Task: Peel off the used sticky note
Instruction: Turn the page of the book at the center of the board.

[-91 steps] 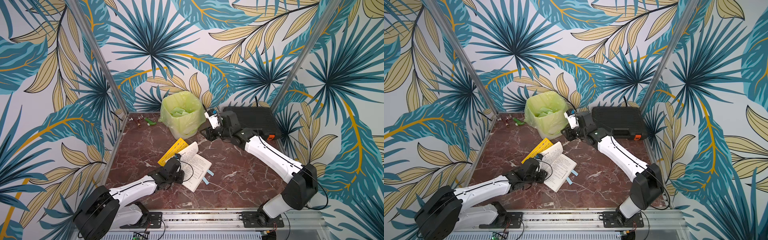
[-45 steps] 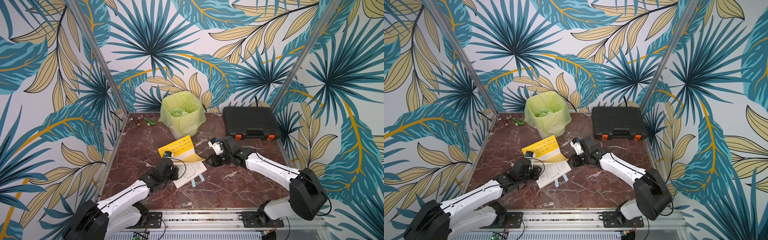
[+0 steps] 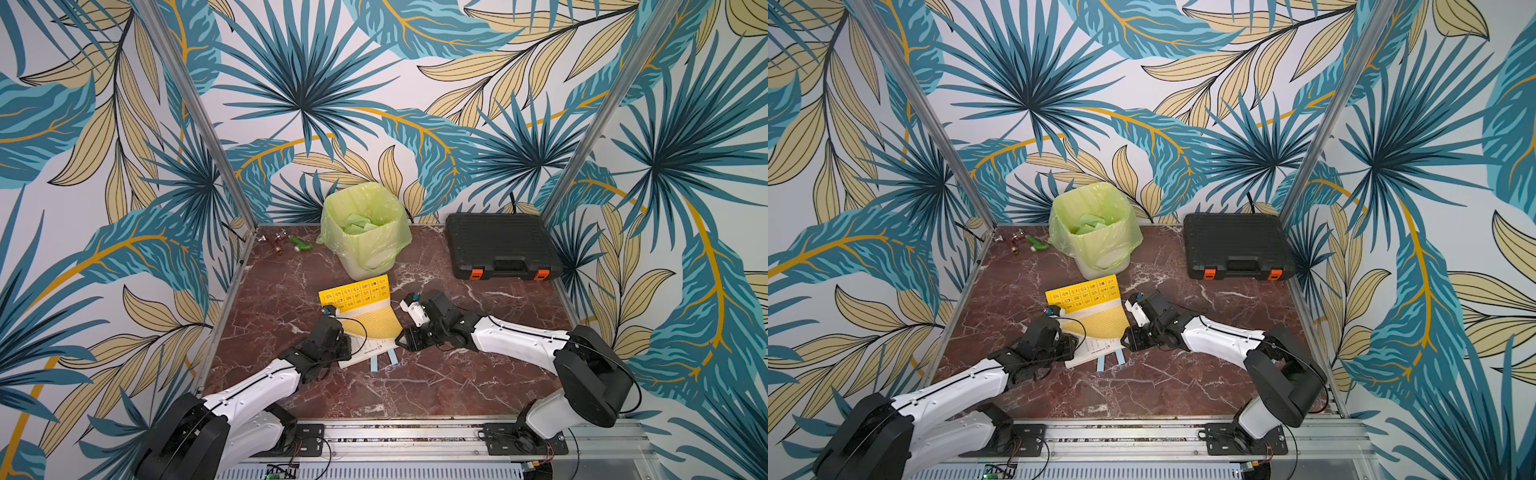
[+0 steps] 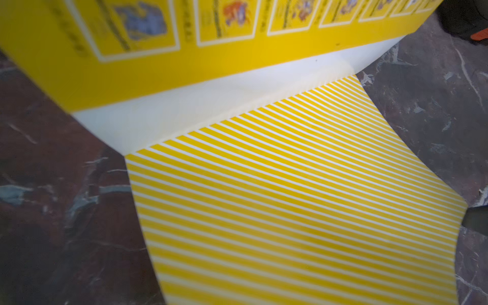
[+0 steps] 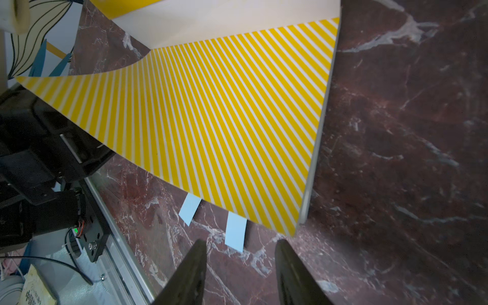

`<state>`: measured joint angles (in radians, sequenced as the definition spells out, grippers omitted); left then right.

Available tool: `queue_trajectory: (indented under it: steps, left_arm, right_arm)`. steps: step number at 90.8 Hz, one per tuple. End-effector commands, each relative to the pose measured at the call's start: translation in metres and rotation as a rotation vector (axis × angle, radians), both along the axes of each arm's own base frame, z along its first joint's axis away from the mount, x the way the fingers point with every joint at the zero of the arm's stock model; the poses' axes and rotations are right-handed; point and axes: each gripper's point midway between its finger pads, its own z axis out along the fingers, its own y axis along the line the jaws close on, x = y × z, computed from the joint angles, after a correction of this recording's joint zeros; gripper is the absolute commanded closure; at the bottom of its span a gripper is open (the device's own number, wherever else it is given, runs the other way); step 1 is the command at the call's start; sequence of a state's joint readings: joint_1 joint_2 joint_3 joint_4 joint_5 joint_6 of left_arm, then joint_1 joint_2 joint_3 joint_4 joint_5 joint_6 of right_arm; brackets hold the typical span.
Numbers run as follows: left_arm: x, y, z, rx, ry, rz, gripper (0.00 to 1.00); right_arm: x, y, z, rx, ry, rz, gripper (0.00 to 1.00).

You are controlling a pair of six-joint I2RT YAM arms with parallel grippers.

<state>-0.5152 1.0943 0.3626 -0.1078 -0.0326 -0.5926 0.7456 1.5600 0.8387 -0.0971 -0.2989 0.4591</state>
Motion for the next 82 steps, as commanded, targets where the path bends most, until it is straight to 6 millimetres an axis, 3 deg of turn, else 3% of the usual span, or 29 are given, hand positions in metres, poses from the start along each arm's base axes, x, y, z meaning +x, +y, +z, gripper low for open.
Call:
queue_trajectory:
  steps: [1, 16, 22, 35, 65, 82]
  left_arm:
    - [0.010, -0.001, 0.013, -0.026, -0.046, 0.017, 0.74]
    - [0.012, 0.000, 0.015, -0.026, -0.051, 0.020, 0.74]
    - [0.013, 0.000, 0.016, -0.027, -0.051, 0.023, 0.74]
    - [0.013, 0.000, 0.017, -0.034, -0.051, 0.029, 0.75]
    - [0.013, 0.000, 0.019, -0.042, -0.056, 0.034, 0.76]
    - [0.011, 0.001, 0.018, -0.041, -0.047, 0.027, 0.76]
  right_arm:
    - [0.011, 0.007, 0.002, 0.043, -0.075, -0.064, 0.54]
    - [0.000, 0.016, 0.000, 0.082, -0.094, -0.023, 0.55]
    - [-0.018, 0.026, -0.006, 0.075, -0.078, 0.025, 0.55]
    - [-0.027, 0.028, -0.017, 0.027, -0.083, -0.001, 0.55]
    - [0.012, 0.042, -0.030, 0.064, -0.149, -0.224, 0.56]
    - [0.030, 0.048, -0.038, 0.109, -0.169, -0.318, 0.63]
